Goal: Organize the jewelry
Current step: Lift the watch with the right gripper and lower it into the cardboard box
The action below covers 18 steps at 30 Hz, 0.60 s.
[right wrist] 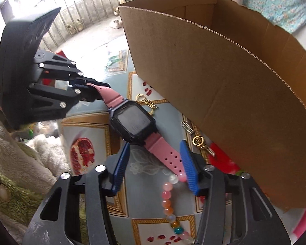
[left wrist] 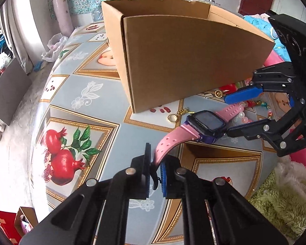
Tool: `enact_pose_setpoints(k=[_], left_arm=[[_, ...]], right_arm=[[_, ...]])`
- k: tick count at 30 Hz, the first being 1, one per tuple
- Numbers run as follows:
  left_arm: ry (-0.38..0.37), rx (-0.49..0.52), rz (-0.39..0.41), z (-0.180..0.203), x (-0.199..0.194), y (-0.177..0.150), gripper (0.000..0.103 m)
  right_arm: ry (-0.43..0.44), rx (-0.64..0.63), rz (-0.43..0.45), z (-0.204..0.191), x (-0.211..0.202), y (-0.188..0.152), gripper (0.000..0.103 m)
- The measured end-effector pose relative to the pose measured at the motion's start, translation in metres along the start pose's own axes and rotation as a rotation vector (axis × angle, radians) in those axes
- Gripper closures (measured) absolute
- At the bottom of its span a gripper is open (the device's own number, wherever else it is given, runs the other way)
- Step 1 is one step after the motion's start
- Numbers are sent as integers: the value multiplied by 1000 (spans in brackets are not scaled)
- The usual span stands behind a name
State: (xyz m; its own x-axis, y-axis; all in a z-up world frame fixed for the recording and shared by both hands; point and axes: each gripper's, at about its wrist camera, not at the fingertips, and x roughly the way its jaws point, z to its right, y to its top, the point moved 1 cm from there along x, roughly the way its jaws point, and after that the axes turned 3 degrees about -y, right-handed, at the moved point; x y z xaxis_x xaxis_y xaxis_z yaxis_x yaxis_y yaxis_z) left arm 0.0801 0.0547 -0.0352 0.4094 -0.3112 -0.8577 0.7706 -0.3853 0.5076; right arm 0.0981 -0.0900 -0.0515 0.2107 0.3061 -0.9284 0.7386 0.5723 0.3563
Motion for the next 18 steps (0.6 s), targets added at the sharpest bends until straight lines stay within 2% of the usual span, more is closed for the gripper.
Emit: enact_pose_setpoints(k=[1,5,10,13,18], left_arm=[[0,-3,-3,0,0,-1,95],[-3,-27,-10,-10,3,1,95],[-9,-54,12,-13,-1,-2,96],[7,-42,43,-11,-11,-3,97],[33,-10,148,-3,-45,1,98]], right_arm=[[-26,-18,-1,-3,0,0,68],[-147,-122,-14,-19,5,-5,80],[-177,-124,5,-26,4,-7,98],[-209,-97,47,-25,-3,-8,102],[-237,-32,163,-28,-29,-14,102]])
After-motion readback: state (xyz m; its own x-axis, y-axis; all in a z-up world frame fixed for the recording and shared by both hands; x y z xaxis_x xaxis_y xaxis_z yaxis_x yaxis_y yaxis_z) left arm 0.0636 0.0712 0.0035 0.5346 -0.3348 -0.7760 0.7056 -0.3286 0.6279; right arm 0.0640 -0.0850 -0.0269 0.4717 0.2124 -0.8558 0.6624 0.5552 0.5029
